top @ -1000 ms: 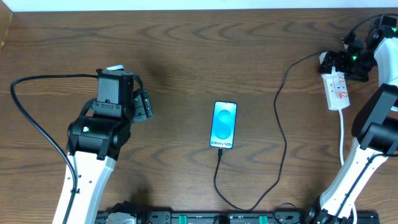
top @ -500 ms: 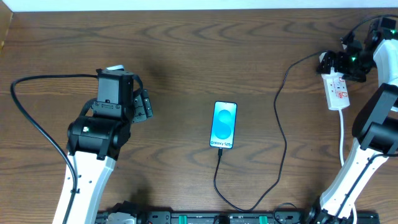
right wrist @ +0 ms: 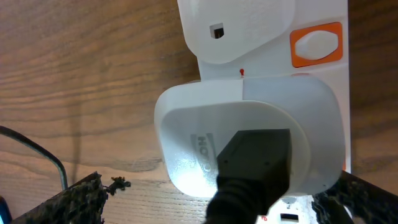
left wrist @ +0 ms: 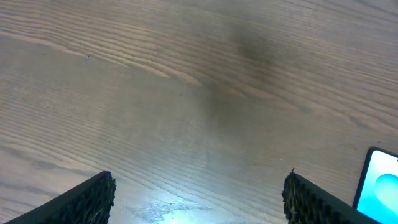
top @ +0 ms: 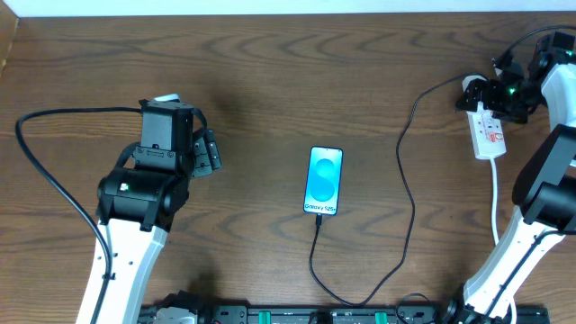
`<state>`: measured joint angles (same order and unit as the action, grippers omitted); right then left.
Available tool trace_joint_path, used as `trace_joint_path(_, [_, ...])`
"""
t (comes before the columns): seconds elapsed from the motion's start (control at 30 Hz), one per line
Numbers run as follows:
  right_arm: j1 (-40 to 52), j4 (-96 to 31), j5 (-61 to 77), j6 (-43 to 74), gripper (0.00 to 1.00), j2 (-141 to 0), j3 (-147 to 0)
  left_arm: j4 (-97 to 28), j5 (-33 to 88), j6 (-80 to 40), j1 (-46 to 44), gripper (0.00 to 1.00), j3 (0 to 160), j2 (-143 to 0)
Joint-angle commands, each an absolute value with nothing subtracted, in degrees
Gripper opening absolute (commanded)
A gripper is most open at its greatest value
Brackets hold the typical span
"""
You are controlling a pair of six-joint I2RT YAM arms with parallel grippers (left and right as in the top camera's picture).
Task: Plug charger to phone and switch on socket
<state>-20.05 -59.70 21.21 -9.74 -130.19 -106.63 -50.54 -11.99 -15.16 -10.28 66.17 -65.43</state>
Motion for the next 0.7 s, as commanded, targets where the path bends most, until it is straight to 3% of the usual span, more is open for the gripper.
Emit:
trace_joint_path(0.0, [-15.77,-60.97,33.71,-10.79,0.99,-134.17,-102.74,-50.54,-12.71,-14.81,-10.35,0.86,66.76,-65.43])
trace_joint_path(0.67, [-19.99,-63.07,28.58,-7.7,0.99,-133.16,-110.34,-50.54,-12.71,-14.81,-10.35,0.86,66.76,-65.45])
